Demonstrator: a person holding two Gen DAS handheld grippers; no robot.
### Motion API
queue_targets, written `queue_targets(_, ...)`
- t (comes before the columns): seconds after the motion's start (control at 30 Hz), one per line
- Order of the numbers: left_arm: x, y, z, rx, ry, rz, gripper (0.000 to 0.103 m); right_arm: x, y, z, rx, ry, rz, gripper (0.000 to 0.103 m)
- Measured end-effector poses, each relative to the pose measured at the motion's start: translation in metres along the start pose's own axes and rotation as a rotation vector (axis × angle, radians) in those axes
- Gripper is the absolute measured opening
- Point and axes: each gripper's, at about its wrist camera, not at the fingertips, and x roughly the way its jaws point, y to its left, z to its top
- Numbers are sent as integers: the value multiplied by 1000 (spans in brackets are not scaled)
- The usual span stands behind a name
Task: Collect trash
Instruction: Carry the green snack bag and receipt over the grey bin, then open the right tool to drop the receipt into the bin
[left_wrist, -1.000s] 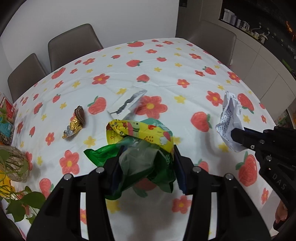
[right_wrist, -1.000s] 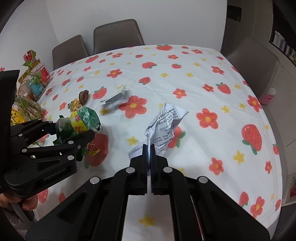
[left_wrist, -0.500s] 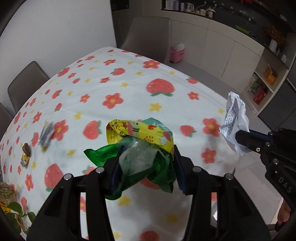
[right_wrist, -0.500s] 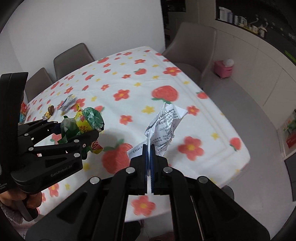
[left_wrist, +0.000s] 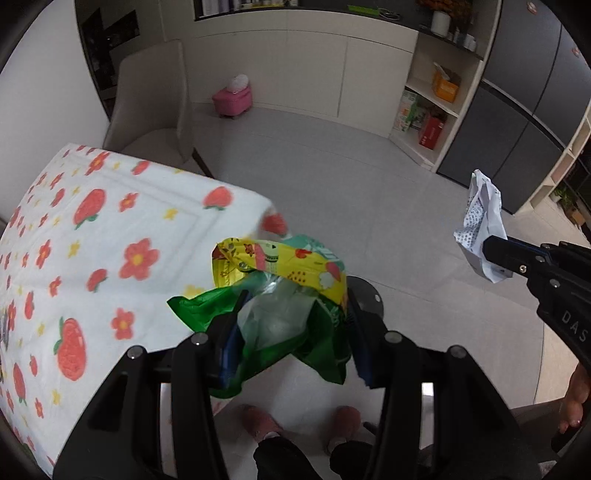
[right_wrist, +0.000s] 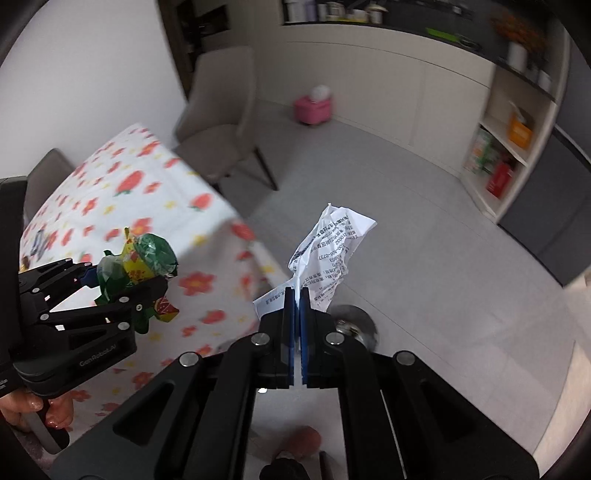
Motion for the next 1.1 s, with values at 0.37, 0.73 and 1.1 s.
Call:
queue_targets(0.37, 57, -81, 9, 158, 69, -124, 49, 23, -95, -45, 230, 34, -155, 2)
queue_targets(0.73, 163, -89, -8, 194, 128, -106, 49, 115, -111, -93, 313, 89, -221, 2)
queue_targets(1.1, 299, -67, -48, 166, 153, -45, 49, 249, -116, -145, 291, 121, -157, 2)
